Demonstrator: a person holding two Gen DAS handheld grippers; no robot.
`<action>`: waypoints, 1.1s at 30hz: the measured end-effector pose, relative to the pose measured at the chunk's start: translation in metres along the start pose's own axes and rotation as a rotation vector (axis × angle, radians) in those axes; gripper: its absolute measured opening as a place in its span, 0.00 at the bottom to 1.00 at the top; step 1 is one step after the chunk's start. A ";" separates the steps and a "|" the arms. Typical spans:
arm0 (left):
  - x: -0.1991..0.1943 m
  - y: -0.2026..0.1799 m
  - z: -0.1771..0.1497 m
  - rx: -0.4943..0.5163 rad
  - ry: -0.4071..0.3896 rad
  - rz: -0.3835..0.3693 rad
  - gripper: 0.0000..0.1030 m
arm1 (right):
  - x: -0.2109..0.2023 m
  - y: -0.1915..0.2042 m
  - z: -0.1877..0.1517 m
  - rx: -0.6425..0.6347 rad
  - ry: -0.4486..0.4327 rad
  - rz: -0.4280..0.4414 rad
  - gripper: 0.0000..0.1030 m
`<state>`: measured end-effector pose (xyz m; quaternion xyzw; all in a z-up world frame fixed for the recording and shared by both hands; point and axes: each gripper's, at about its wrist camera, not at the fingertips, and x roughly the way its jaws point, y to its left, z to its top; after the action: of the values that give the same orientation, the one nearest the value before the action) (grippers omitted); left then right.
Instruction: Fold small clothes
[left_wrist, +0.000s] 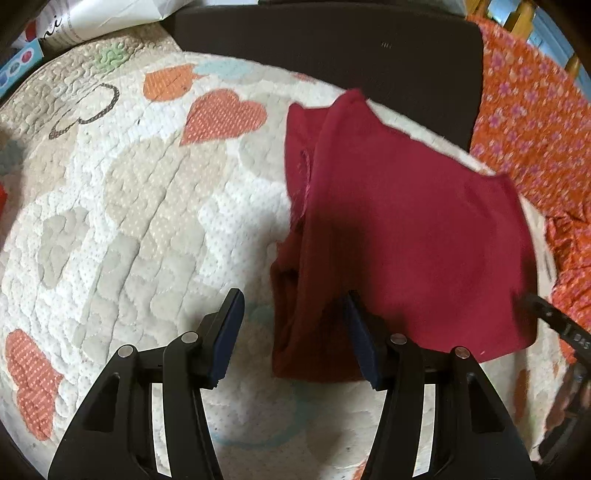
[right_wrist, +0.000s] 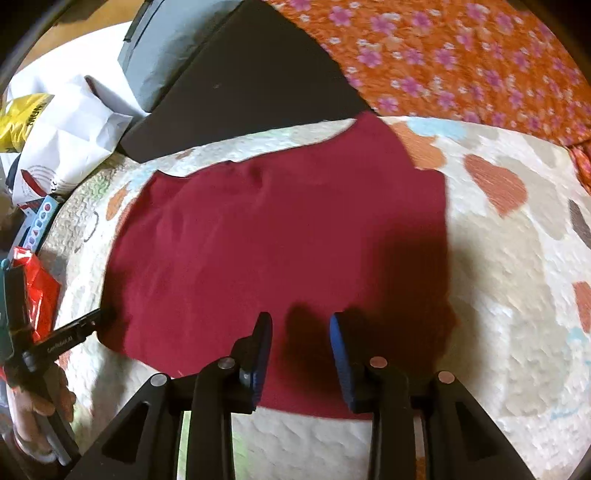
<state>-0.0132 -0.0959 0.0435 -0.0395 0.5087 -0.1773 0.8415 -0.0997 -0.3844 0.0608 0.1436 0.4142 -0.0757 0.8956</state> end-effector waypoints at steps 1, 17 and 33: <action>0.000 0.001 0.002 -0.006 -0.001 -0.011 0.54 | 0.003 0.005 0.003 -0.004 -0.003 0.012 0.32; 0.012 0.024 0.020 -0.153 0.054 -0.101 0.63 | 0.072 0.047 0.059 -0.035 0.045 0.012 0.38; 0.007 0.039 0.013 -0.146 0.119 -0.115 0.63 | 0.116 0.206 0.092 -0.206 0.133 0.196 0.45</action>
<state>0.0114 -0.0630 0.0346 -0.1192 0.5663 -0.1896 0.7932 0.0940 -0.2205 0.0694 0.0955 0.4623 0.0645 0.8792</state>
